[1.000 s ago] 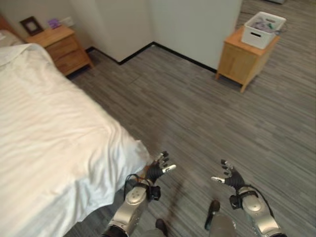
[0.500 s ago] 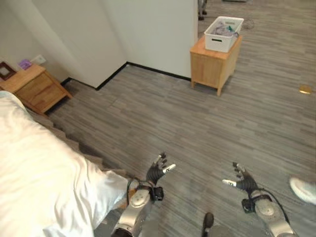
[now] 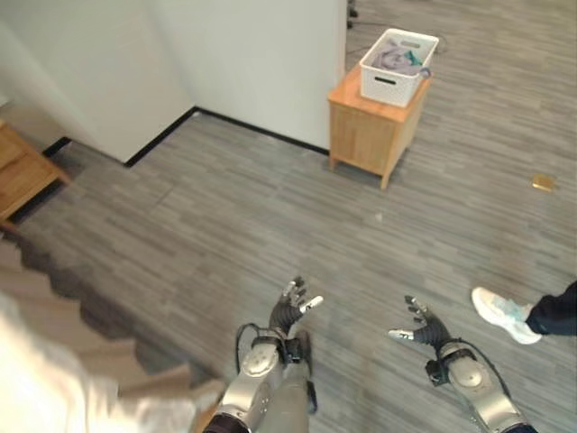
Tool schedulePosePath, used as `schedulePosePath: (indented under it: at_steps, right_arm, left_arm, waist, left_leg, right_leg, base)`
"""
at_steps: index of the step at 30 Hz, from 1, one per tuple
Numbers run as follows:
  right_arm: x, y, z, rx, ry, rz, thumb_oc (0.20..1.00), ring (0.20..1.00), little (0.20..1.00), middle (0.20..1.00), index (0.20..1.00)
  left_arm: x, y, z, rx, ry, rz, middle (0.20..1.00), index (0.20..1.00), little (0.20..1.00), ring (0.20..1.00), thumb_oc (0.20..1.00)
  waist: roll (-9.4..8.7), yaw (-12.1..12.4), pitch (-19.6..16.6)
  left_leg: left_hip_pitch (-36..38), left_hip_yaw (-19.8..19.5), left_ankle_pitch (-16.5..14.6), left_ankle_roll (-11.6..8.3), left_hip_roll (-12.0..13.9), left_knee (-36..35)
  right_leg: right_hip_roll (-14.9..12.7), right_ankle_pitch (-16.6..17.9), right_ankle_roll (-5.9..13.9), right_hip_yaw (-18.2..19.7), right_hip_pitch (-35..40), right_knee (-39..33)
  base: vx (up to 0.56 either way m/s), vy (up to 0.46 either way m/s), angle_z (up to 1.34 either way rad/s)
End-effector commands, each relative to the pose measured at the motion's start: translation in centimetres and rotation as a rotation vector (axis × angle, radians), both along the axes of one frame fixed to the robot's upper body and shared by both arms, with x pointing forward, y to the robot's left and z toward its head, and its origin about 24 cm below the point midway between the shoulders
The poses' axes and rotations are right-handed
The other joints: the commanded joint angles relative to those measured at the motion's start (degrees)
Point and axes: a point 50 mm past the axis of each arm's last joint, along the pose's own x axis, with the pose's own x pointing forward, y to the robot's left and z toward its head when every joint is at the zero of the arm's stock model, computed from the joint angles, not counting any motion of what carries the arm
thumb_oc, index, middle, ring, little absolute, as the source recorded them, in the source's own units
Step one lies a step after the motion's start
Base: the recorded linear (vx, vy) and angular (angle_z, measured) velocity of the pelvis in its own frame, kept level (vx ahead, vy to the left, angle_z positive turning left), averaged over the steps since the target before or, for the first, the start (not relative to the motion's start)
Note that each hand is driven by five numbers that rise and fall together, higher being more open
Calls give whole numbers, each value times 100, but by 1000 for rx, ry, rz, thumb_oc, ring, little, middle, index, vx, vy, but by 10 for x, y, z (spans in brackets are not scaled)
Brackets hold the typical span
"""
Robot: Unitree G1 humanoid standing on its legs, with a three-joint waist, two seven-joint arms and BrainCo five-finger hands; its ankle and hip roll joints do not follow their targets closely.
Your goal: Making the bed.
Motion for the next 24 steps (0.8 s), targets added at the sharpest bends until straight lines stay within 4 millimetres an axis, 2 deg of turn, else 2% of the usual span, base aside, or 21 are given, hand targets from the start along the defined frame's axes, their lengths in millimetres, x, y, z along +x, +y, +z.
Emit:
schedulePosePath:
  at_steps: [1, 4, 5, 6, 7, 9, 10, 11, 12, 13, 14, 15, 16, 17, 18, 19, 20, 21, 22, 23, 24]
  right_arm:
    - [30, 12, 45, 52, -237, 28, 1000, 1000, 1000, 1000, 1000]
    - [34, 21, 62, 53, -311, 79, 1000, 1000, 1000, 1000, 1000]
    - [35, 23, 65, 52, -321, 93, 1000, 1000, 1000, 1000, 1000]
    - [37, 24, 68, 46, -335, 103, 1000, 1000, 1000, 1000, 1000]
    - [37, 26, 71, 40, -353, 112, 1000, 1000, 1000, 1000, 1000]
    - [41, 26, 76, 30, -378, 110, 1000, 1000, 1000, 1000, 1000]
    - [41, 26, 76, 30, -379, 110, 1000, 1000, 1000, 1000, 1000]
    - [41, 26, 77, 27, -384, 110, 1000, 1000, 1000, 1000, 1000]
    - [40, 26, 77, 26, -381, 105, 1000, 1000, 1000, 1000, 1000]
    - [36, 25, 75, 35, -369, 104, 1000, 1000, 1000, 1000, 1000]
    - [34, 26, 71, 41, -353, 111, 1000, 1000, 1000, 1000, 1000]
    - [34, 26, 71, 41, -352, 111, 1000, 1000, 1000, 1000, 1000]
    - [32, 31, 64, 51, -310, 153, 1000, 1000, 1000, 1000, 1000]
    - [32, 31, 63, 52, -309, 154, 1000, 1000, 1000, 1000, 1000]
    - [34, 31, 63, 42, -310, 167, 1000, 1000, 1000, 1000, 1000]
    - [34, 31, 64, 42, -311, 167, 1000, 1000, 1000, 1000, 1000]
    - [36, 29, 65, 36, -320, 158, 1000, 1000, 1000, 1000, 1000]
    - [36, 29, 65, 36, -320, 158, 1000, 1000, 1000, 1000, 1000]
    - [40, 24, 67, 12, -335, 129, 1000, 1000, 1000, 1000, 1000]
    - [40, 24, 68, 12, -336, 130, 1000, 1000, 1000, 1000, 1000]
    - [40, 21, 67, 4, -334, 117, 1000, 1000, 1000, 1000, 1000]
  left_arm:
    - [17, 5, 40, 18, -203, -16, 1000, 1000, 1000, 1000, 1000]
    - [19, 10, 48, 21, -238, 1, 1000, 1000, 1000, 1000, 1000]
    - [20, 11, 49, 20, -243, 2, 1000, 1000, 1000, 1000, 1000]
    - [19, 12, 50, 16, -248, 6, 1000, 1000, 1000, 1000, 1000]
    - [18, 12, 50, 15, -253, 10, 1000, 1000, 1000, 1000, 1000]
    - [19, 10, 51, 4, -261, 13, 1000, 1000, 1000, 1000, 1000]
    - [19, 10, 52, 4, -261, 14, 1000, 1000, 1000, 1000, 1000]
    - [22, 9, 53, -5, -269, 21, 1000, 1000, 1000, 1000, 1000]
    - [22, 9, 54, -15, -272, 20, 1000, 1000, 1000, 1000, 1000]
    - [21, 11, 55, -26, -276, 21, 1000, 1000, 1000, 1000, 1000]
    - [17, 13, 52, -29, -267, 22, 1000, 1000, 1000, 1000, 1000]
    - [17, 13, 52, -28, -265, 22, 1000, 1000, 1000, 1000, 1000]
    - [1, 28, 40, -39, -218, 79, 1000, 1000, 1000, 1000, 1000]
    - [0, 28, 40, -39, -216, 79, 1000, 1000, 1000, 1000, 1000]
    - [-6, 33, 38, -49, -209, 95, 1000, 1000, 1000, 1000, 1000]
    - [-6, 33, 38, -49, -209, 95, 1000, 1000, 1000, 1000, 1000]
    - [-4, 34, 40, -47, -218, 99, 1000, 1000, 1000, 1000, 1000]
    - [-4, 34, 40, -47, -218, 99, 1000, 1000, 1000, 1000, 1000]
    - [-4, 38, 40, -33, -216, 104, 1000, 1000, 1000, 1000, 1000]
    - [-4, 39, 41, -33, -217, 105, 1000, 1000, 1000, 1000, 1000]
    - [-7, 42, 39, -31, -209, 116, 1000, 1000, 1000, 1000, 1000]
  waist:
    - [-120, 223, 73]
    - [-68, 48, 266]
    - [-35, 30, 283]
    - [-55, 60, 294]
    - [-69, -9, 336]
    - [-38, -156, 387]
    - [-36, -164, 383]
    - [-3, -243, 400]
    - [11, -316, 396]
    - [10, -310, 348]
    - [17, -312, 324]
    - [19, -347, 324]
    - [150, -170, 137]
    - [153, -195, 134]
    - [182, -112, 191]
    - [176, -123, 183]
    - [167, -178, 212]
    - [166, -180, 209]
    - [138, -385, 214]
    - [139, -380, 203]
    - [128, -431, 184]
  left_leg:
    - [473, -146, -571, -519, 226, -29]
    - [768, -493, -739, -540, 151, -147]
    - [804, -601, -768, -572, 170, -166]
    - [829, -669, -812, -598, 141, -179]
    - [919, -872, -912, -640, 86, -179]
    - [1056, -1384, -1057, -671, -29, -179]
    - [1041, -1391, -1045, -673, -28, -179]
    - [1074, -1710, -1079, -697, -57, -179]
    - [1088, -1953, -1089, -727, -80, -179]
    - [1089, -2329, -1130, -766, -146, -179]
    - [1116, -2436, -1132, -795, -154, -179]
    - [1119, -2470, -1132, -797, -154, -179]
    - [1080, -2549, -1086, -932, -29, -152]
    - [1084, -2569, -1092, -936, -25, -150]
    - [871, -2172, -1080, -1065, 94, 230]
    - [840, -2182, -1063, -1064, 85, 240]
    - [698, -1459, -995, -1080, 256, 412]
    - [692, -1460, -994, -1080, 255, 413]
    - [710, 185, -957, -1066, 751, 635]
    - [683, 193, -940, -1066, 761, 641]
    - [682, 562, -920, -1071, 854, 769]
  right_leg:
    - [-806, 1779, 421, -190, -137, -552]
    - [-443, 1074, 227, -271, -686, -798]
    - [-302, 892, 136, -333, -739, -1138]
    - [-235, 816, 75, -317, -813, -1526]
    - [-94, 817, 11, -220, -840, -2119]
    - [195, 951, -44, 631, -1103, -2905]
    - [197, 973, -46, 624, -1105, -2925]
    - [264, 1067, -20, 1116, -1231, -3132]
    - [314, 1167, 14, 1488, -1357, -3183]
    - [292, 1255, -33, 1777, -1288, -3316]
    - [202, 1340, -31, 1563, -1175, -3379]
    - [196, 1341, -32, 1527, -1147, -3398]
    - [93, 1368, -37, 1099, -877, -3516]
    - [95, 1358, -40, 1077, -862, -3516]
    - [-17, 1220, -63, 706, -604, -3516]
    - [-25, 1237, -62, 699, -625, -3516]
    - [-112, 1135, -89, 451, -484, -3516]
    - [-113, 1135, -89, 450, -489, -3516]
    - [-212, 1003, -90, -127, -298, -3516]
    - [-203, 1022, -99, -116, -329, -3516]
    - [-212, 1028, -114, -293, -288, -3516]
  base:
    - [365, 92, 15]
    - [337, -17, 80]
    - [276, -101, 141]
    - [307, -144, 156]
    - [345, -166, 132]
    - [346, -131, 127]
    - [265, -109, 152]
    - [198, -128, 193]
    - [345, -284, 274]
    - [270, -307, 283]
    - [192, -244, 287]
    - [182, -298, 280]
    - [139, -214, 243]
    - [157, -305, 209]
    - [14, -92, 109]
    - [-8, -141, 93]
    - [-28, -49, 74]
    - [-131, -113, 84]
    - [-123, -65, 94]
    - [-166, -88, 176]
    - [-96, -46, 187]
